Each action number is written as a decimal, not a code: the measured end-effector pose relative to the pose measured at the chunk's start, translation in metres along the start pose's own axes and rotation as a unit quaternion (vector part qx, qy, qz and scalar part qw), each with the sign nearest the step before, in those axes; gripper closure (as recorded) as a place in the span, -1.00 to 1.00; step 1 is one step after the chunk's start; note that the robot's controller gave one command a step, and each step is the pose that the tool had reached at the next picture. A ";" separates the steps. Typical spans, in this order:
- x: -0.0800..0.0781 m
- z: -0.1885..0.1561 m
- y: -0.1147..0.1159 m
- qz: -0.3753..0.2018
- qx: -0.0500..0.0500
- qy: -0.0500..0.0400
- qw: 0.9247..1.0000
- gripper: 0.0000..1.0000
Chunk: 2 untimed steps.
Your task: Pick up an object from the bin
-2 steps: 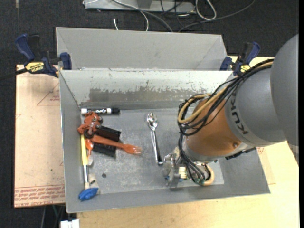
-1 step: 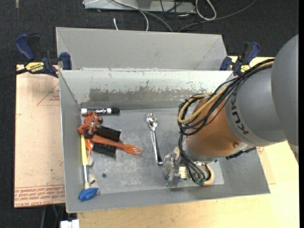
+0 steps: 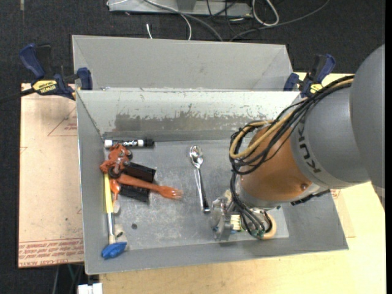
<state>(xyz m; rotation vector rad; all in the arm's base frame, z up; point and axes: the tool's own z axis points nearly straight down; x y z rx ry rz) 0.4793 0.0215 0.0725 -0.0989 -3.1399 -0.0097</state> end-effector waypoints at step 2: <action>0.001 -0.023 0.001 0.000 0.000 0.001 1.000 1.00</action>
Offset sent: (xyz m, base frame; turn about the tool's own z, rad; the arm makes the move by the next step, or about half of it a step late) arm -0.0001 0.0003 0.0311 -0.0004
